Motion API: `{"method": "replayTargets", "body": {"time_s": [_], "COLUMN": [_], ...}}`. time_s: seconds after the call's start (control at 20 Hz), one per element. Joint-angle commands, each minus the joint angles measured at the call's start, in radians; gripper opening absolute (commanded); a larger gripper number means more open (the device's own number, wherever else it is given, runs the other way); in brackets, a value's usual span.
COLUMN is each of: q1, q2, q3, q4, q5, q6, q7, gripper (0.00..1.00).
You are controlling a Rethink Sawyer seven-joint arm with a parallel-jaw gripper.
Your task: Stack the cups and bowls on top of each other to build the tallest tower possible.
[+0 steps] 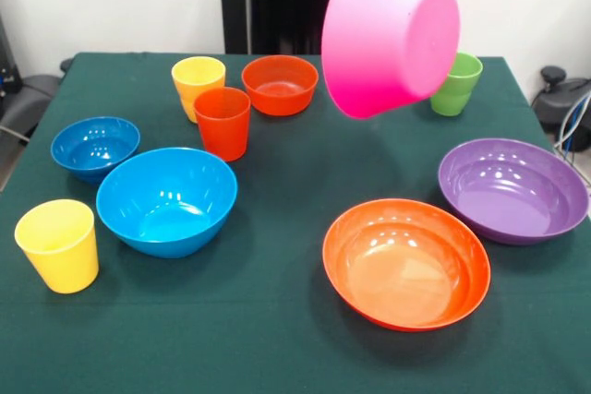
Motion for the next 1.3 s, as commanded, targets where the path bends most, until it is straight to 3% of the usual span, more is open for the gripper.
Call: {"method": "replayTargets", "body": {"time_s": [0.05, 0.35, 1.3], "q1": [-0.026, -0.04, -0.05], "q2": [0.076, 0.1, 0.062], "q3": [0.068, 0.072, 0.075], "q4": [-0.078, -0.095, -0.08], "q5": [-0.07, -0.08, -0.047], "q6": [-0.033, -0.068, -0.205], "q7": [-0.356, -0.379, -0.288], "gripper": [0.0, 0.0, 0.0]}}
